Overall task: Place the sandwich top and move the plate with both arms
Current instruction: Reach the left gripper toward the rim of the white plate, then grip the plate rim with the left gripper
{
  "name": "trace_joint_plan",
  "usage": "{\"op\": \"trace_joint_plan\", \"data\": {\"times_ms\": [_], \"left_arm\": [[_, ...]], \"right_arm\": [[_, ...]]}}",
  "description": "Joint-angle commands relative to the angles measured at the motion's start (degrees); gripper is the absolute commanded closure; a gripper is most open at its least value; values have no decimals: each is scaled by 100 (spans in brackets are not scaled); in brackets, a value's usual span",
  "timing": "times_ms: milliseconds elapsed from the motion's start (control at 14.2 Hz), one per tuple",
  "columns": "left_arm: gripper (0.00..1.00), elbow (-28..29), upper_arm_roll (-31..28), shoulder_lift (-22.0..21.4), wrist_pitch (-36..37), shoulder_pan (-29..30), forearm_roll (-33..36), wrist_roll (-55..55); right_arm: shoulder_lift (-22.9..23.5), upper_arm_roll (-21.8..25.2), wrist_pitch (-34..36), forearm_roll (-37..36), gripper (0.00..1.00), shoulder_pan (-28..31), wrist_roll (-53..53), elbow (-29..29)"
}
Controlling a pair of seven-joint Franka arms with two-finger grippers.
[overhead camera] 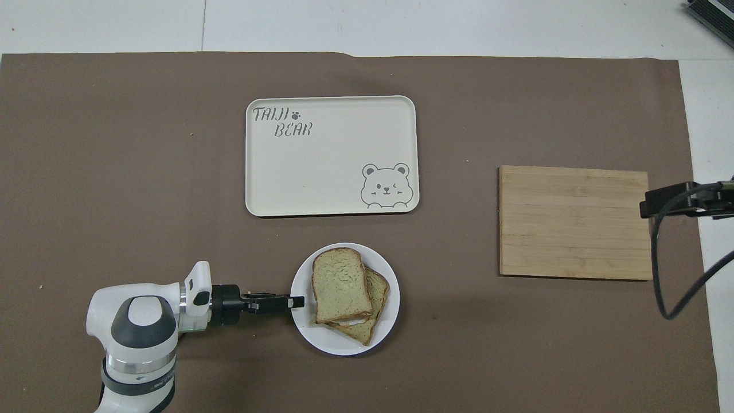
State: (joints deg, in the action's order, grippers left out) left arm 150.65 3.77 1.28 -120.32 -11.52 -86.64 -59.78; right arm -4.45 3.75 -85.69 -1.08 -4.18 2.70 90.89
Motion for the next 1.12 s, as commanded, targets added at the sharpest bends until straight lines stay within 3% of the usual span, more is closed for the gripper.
{"op": "trace_joint_plan", "data": {"times_ms": [0,351,772,912,1053], "left_arm": [[44,158,-69,-128,123,-96,-161,-139],[55,263,-60,-180,132,-104,-283,-165],[58,333,-69,-198,71,-403,-618,-174],[68,342,-69,-198,62,-403,-618,-174],[87,342,-69,-198,71,-395,-618,-174]], "right_arm": [[14,-15,-44,73,0,49,-164,-28],[14,-15,-44,73,0,49,-164,-28],[14,-15,-44,73,0,49,-164,-28],[14,-15,-44,73,0,49,-164,-28],[14,-15,-44,73,0,49,-164,-28]]}}
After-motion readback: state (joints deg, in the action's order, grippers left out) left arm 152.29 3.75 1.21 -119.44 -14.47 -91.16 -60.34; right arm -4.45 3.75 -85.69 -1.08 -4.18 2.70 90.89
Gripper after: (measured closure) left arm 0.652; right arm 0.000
